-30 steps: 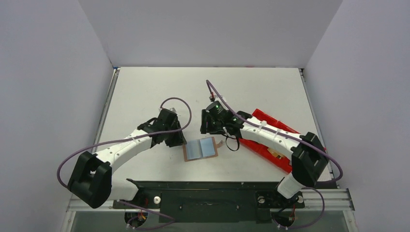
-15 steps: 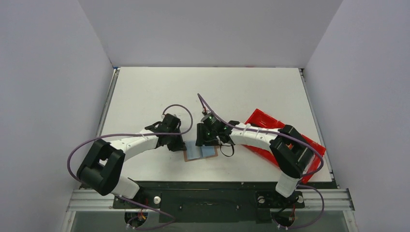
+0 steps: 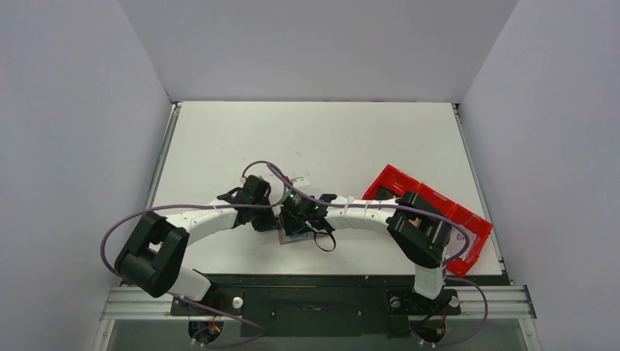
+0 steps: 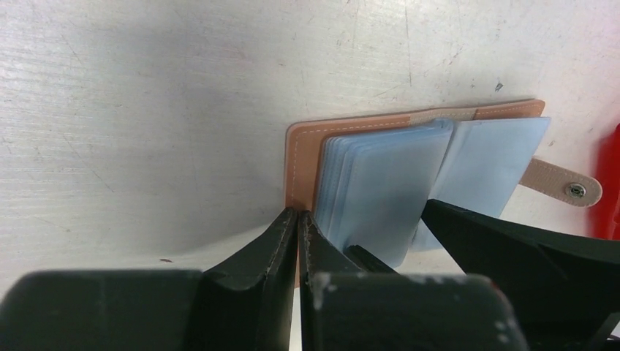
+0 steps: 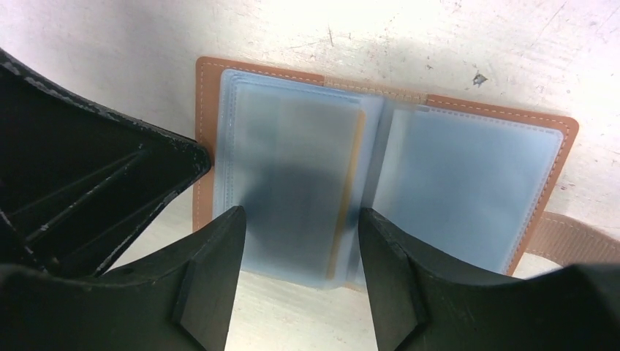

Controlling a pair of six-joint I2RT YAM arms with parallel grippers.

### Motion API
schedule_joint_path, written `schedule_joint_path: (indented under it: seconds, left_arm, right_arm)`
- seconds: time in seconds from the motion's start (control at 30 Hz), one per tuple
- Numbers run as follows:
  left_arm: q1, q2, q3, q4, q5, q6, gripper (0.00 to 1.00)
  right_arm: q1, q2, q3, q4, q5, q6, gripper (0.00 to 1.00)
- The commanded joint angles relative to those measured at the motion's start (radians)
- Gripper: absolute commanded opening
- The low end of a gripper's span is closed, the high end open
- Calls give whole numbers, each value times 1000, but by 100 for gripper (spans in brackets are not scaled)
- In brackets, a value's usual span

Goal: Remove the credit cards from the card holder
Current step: Remove the credit card from the card holder.

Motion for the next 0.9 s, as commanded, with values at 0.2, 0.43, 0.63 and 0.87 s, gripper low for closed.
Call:
schedule_joint_path:
  seconds: [0.2,0.43,0.63,0.87]
  left_arm:
    - [6,-2,-17,35,-7,-4,3]
    - [6,-1,-12,29,-5,1,2]
    - [6,-19,16,-8,-12,22,3]
    - [5,-94,104,-93,-36,74,8]
  right_arm:
    - [49,71,77,-86,118,-9,41]
    - [0,35,-19,25,-3,-1,23]
    - [-66,-14,-150,203,-160,24,5]
    - [-122,-20,-262,424,-315,70,0]
